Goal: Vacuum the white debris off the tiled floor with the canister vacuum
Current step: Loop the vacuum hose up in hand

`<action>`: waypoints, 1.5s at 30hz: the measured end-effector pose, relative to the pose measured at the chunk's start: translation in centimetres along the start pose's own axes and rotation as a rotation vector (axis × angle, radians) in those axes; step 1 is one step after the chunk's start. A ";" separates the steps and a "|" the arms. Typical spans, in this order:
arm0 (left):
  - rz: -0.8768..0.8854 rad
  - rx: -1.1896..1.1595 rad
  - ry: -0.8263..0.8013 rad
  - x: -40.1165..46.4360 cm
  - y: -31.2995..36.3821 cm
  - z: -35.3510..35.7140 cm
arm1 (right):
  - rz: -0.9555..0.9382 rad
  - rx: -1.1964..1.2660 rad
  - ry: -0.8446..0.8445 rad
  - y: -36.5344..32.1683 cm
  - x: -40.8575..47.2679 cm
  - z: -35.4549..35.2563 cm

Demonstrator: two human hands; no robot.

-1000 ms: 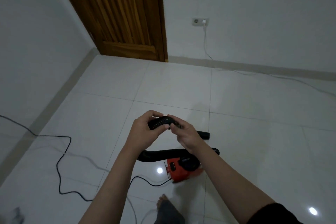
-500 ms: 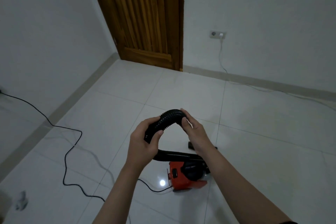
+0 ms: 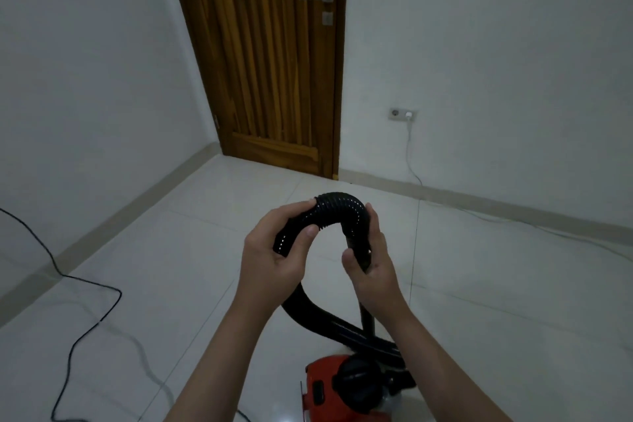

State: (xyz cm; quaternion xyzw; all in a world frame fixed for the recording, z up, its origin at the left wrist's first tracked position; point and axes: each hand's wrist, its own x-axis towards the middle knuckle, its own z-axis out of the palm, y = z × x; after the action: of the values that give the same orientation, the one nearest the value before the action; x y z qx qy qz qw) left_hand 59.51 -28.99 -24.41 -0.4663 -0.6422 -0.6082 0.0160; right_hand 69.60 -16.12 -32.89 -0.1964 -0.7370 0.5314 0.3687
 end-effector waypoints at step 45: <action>0.375 -0.334 0.453 -4.3 1.0 6.9 | -0.601 -0.514 0.050 12.9 -5.4 -1.7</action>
State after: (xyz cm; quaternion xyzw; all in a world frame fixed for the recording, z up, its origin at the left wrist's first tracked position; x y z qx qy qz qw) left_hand 66.38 -26.19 -27.97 -0.4255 -0.4171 -0.7795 0.1934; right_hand 73.06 -14.11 -46.38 -0.0706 -0.8615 0.1928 0.4643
